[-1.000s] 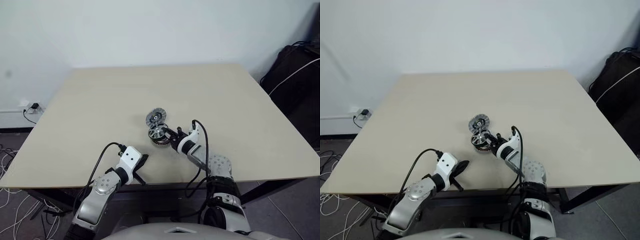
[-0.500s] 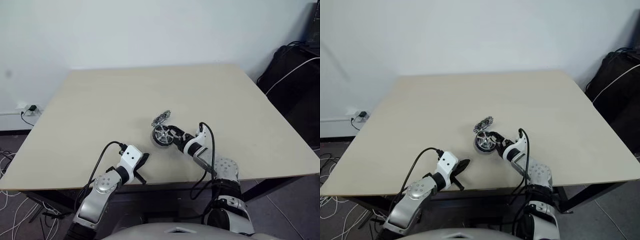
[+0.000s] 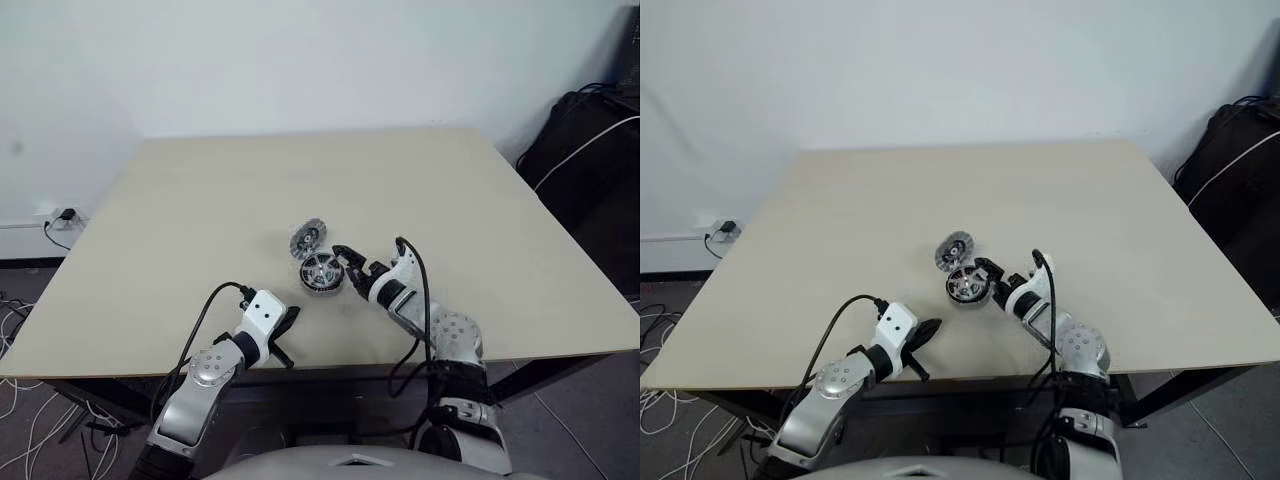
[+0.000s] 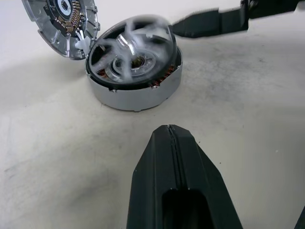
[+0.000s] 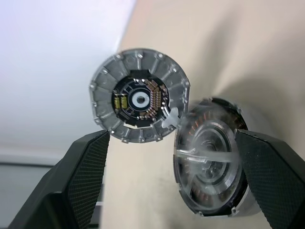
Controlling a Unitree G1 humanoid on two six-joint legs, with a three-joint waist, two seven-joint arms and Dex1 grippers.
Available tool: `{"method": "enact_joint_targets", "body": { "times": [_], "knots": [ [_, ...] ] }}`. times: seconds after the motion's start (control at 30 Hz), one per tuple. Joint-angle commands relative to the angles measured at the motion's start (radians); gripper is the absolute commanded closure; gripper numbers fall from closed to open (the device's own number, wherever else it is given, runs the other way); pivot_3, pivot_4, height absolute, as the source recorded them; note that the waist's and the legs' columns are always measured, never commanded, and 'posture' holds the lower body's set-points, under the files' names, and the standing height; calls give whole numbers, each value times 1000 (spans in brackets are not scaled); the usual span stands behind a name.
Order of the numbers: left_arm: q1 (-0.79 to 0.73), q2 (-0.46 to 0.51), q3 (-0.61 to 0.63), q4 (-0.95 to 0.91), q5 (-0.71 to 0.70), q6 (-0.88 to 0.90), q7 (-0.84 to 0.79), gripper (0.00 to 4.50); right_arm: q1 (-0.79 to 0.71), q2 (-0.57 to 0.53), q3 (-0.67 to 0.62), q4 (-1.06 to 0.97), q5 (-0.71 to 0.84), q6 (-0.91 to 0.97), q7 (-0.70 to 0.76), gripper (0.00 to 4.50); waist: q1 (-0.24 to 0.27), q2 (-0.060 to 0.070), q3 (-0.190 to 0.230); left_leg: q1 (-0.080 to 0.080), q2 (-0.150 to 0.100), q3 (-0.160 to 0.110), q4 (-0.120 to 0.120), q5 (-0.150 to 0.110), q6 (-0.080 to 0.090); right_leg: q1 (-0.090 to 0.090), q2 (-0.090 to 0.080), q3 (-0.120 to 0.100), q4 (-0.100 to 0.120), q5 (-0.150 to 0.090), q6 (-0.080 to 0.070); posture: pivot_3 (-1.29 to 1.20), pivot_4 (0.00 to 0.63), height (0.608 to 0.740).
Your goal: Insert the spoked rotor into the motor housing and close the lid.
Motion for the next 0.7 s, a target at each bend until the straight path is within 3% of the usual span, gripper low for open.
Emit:
{"method": "enact_joint_targets", "body": {
  "times": [0.03,0.2,0.3,0.5,0.7],
  "knots": [
    [-13,-6,-2,-7,-4,-13,1,4500,1,-22,100,-95,-75,-24,35,42,-1,0,0,0,0,0,0,0,0,0,0,0,0,0,0,0,0,740],
    [-13,-8,0,-6,-5,-16,3,4500,24,-56,217,-170,-227,-116,52,42,0,0,0,0,0,0,0,0,0,0,0,0,0,0,0,0,0,740],
    [-14,-10,1,-4,-5,-17,4,4500,28,-129,364,-206,-446,-220,19,212,0,-1,0,0,0,0,0,0,0,0,0,0,0,0,0,0,0,740],
    [-15,-13,0,1,-5,-18,6,4500,3,-224,559,-233,-664,-222,32,2012,1,-3,2,0,0,0,0,0,-1,0,0,0,0,0,0,0,0,740],
    [-17,-21,-3,9,-3,-21,6,4500,-63,-221,622,-159,-753,-186,60,3937,2,-7,5,0,1,0,0,1,-2,0,1,-1,0,0,0,0,0,740]
  ]
}}
